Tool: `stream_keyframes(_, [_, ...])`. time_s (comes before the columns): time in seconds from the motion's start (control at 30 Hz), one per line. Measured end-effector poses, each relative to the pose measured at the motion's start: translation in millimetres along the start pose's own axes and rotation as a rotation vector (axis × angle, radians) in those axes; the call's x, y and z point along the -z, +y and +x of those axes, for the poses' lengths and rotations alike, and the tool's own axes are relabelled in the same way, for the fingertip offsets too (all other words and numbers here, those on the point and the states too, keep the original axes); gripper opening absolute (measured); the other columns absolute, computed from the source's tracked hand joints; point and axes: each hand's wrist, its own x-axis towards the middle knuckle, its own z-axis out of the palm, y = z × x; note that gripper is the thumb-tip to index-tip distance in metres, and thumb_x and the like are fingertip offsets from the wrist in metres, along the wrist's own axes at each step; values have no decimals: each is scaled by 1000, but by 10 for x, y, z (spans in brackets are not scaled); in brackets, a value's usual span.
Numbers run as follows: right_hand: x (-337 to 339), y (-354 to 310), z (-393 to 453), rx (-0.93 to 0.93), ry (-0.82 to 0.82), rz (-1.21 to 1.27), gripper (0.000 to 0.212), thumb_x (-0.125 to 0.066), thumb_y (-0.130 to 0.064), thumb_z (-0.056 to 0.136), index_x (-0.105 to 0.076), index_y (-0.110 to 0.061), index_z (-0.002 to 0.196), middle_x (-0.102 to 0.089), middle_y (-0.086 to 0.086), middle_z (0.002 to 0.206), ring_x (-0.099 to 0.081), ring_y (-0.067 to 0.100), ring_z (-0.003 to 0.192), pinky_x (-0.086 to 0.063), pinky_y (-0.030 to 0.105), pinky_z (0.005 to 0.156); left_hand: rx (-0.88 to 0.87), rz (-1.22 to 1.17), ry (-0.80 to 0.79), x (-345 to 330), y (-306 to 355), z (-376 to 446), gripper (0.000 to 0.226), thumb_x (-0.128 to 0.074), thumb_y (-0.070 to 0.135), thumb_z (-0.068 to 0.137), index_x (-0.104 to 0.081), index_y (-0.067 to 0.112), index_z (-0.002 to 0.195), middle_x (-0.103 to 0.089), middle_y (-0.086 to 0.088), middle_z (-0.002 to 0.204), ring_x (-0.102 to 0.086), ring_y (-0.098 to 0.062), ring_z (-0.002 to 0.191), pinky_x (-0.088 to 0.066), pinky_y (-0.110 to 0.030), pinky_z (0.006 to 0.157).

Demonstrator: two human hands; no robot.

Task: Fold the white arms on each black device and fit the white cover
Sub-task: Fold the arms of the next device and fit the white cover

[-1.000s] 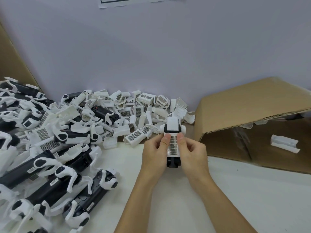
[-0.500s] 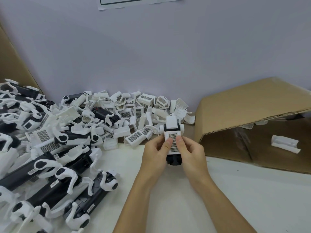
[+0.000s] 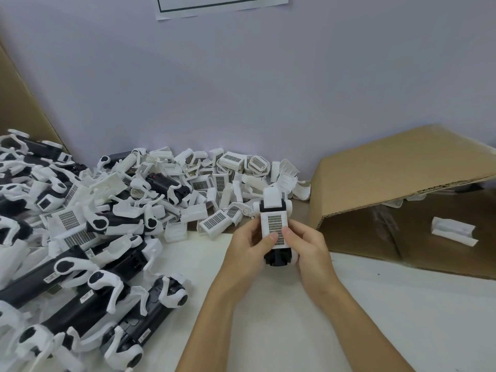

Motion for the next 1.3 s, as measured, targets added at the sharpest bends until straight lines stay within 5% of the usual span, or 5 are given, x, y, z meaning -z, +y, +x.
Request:
stream_keyframes(0.2, [-2,46,18,49,99,-270,31,-45,-2,103,-70,-15,116,-76,0,103,-71,12,99,-55,21,84,-63,167,56,-41,-9,-8,35,-56,-5,96,-68,23,113,-76,7,103,-70,-7,98,-53,-17,79])
stream_keyframes(0.73, [-1,37,-9,68,31,-220,31,-54,-1,99,-69,-19,120,-75,-4,109,-70,9,105,-56,30,93,-87,176,180,-100,-42,30,32,-49,10,103,-72,32,98,-77,8,96,-72,-10,93,-54,-22,80])
stream_keyframes(0.97, [-40,92,-20,214,41,-339,31,-55,-11,101,-64,-20,129,-73,-3,114,-69,13,105,-55,29,87,-54,8,210,-90,-3,45,25,-59,33,90,-77,21,104,-75,-8,107,-69,-30,106,-53,-50,96])
stream_keyframes(1.17, [-74,109,-32,378,200,-563,39,-71,-24,90,-59,-49,118,-63,-12,93,-63,3,88,-44,7,68,-83,67,388,-95,-43,58,3,-64,18,96,-64,22,97,-76,6,82,-69,-5,75,-52,-15,66])
stream_keyframes(1.3, [-90,111,-62,479,131,-748,34,-50,-27,93,-63,-24,125,-62,-13,96,-62,6,93,-50,25,82,-13,8,367,-123,3,47,24,-49,13,102,-66,30,96,-72,21,87,-66,5,83,-48,-9,71])
